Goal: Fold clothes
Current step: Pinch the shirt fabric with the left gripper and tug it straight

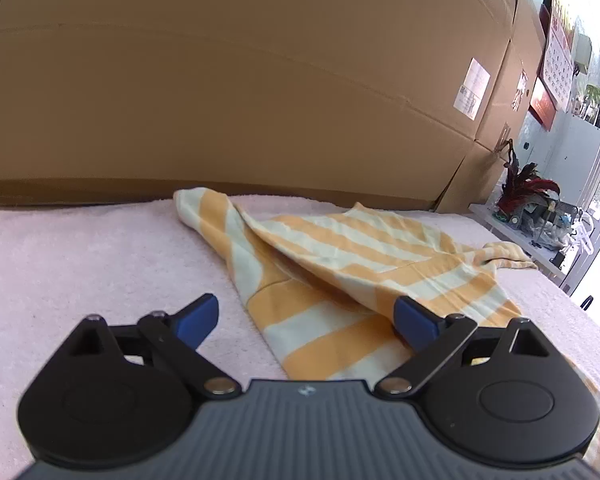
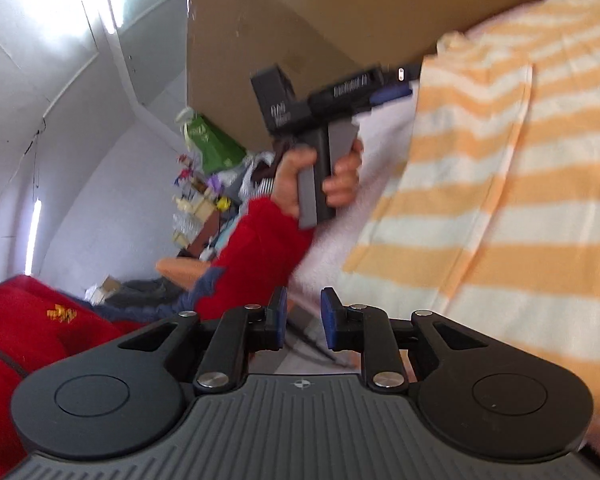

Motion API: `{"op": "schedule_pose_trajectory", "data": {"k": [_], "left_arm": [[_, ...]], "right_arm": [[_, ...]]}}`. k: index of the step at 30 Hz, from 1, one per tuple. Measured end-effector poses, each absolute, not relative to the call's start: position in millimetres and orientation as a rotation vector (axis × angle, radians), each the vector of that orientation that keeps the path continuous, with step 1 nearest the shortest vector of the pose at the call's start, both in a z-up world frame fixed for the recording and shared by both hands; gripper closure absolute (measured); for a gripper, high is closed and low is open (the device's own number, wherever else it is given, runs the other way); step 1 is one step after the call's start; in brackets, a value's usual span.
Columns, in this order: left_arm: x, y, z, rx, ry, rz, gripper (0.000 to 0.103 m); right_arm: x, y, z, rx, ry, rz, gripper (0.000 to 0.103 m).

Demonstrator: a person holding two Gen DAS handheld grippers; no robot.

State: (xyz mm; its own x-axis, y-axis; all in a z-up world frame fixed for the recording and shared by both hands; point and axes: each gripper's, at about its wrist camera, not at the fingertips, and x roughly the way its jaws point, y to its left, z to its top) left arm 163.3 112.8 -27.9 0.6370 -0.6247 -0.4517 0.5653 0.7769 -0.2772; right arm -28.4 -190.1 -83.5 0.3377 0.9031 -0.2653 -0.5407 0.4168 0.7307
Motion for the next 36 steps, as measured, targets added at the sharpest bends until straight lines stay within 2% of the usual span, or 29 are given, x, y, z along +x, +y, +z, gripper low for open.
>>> {"op": "schedule_pose_trajectory", "data": {"k": [4, 12, 16, 20, 28, 30, 32, 34, 36], "left_arm": [[147, 118, -28, -0.125, 0.569, -0.679, 0.008], [101, 120, -28, -0.121, 0.57, -0.751, 0.01], [90, 108, -32, -0.12, 0.583, -0.797, 0.03], [94, 98, -37, -0.157, 0.625, -0.8, 0.039], [118, 90, -38, -0.224, 0.671, -0.788, 0.035], [123, 87, -39, -0.231, 0.681, -0.789, 0.045], [124, 82, -40, -0.209, 0.686, -0.779, 0.091], [123, 81, -40, -0.198, 0.683, -0.769, 0.101], [118, 85, -36, -0.214, 0.655, -0.772, 0.103]], "right_arm": [[-1, -196, -74, 0.472, 0.623, 0.739, 0.077], [58, -195, -78, 0.269, 0.532, 0.498, 0.077], [83, -204, -90, 0.335, 0.565, 0.455, 0.075], [88, -227, -99, 0.496, 0.583, 0.45, 0.075], [78, -236, -98, 0.548, 0.577, 0.453, 0.073], [80, -237, -100, 0.566, 0.583, 0.459, 0.073], [82, -237, -101, 0.581, 0.584, 0.469, 0.073], [82, -237, -101, 0.587, 0.583, 0.473, 0.073], [83, -238, -102, 0.598, 0.582, 0.475, 0.073]]}}
